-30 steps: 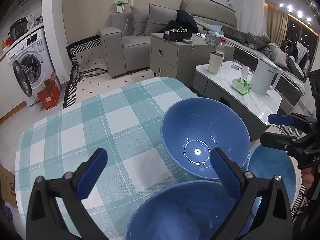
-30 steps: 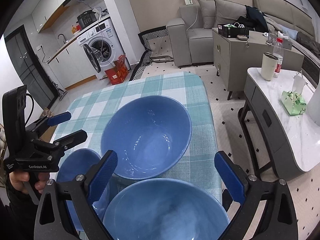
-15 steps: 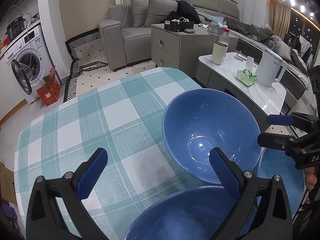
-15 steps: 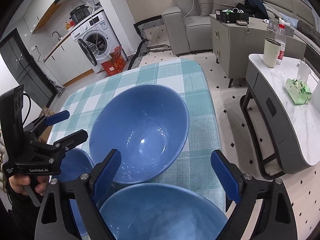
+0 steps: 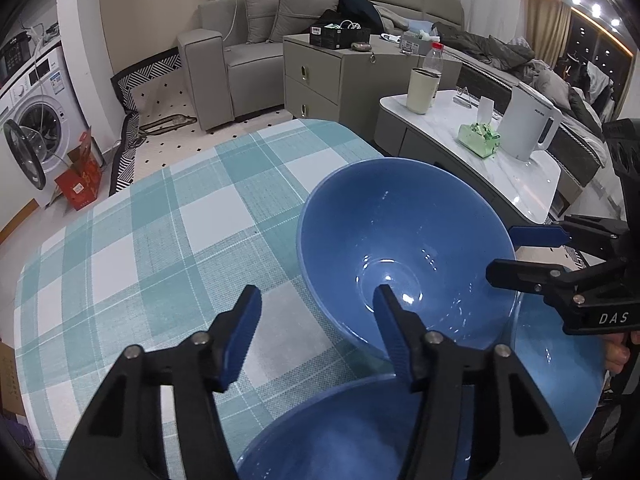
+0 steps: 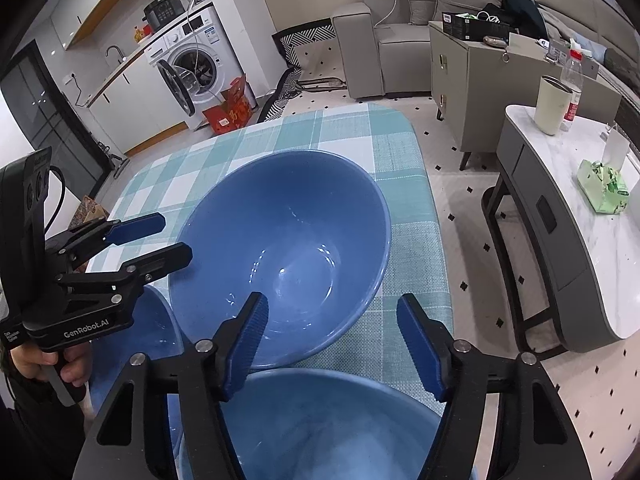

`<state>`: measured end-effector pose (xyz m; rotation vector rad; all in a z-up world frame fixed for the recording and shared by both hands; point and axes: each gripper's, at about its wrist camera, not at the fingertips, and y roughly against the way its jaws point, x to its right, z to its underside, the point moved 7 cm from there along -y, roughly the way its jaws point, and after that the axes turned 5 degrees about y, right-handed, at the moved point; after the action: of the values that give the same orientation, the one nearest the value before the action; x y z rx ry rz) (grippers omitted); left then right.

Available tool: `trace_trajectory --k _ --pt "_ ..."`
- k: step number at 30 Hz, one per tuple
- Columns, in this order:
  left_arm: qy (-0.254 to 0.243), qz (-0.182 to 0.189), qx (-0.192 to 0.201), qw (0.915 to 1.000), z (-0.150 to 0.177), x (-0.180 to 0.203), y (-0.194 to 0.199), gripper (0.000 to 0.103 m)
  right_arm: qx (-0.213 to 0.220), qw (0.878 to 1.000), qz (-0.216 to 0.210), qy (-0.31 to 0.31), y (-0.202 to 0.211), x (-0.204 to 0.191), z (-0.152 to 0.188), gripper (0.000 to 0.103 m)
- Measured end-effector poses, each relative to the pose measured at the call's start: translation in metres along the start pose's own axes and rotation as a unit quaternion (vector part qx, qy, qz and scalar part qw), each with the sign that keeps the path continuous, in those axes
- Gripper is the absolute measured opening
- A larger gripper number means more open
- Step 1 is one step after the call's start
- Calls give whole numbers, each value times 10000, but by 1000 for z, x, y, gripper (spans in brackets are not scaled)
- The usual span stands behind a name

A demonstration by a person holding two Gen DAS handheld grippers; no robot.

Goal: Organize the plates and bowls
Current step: 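Close the left tool on the bowl rim while the right tool grips the opposite rim, then lift the blue bowl with both tools and carry it over another blue bowl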

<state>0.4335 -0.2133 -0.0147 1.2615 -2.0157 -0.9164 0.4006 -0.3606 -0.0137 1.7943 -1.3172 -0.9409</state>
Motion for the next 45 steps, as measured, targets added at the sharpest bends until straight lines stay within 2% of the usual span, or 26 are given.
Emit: trace_trajectory --k 12,25,33,45 --pt "-30 25 -68 10000 2 2 -6 37 -45 9999 65 147 -7 -4 -1 55" --pt "-114 60 -104 9999 1 7 -11 28 -39 9993 240 282 -13 0 -1 38" --pt "-97 23 -90 9999 -1 7 -13 23 -41 9992 267 299 -16 3 -3 35" --pt "-102 -33 -64 9999 -2 5 -13 22 -36 9984 414 378 -17 0 -3 35"
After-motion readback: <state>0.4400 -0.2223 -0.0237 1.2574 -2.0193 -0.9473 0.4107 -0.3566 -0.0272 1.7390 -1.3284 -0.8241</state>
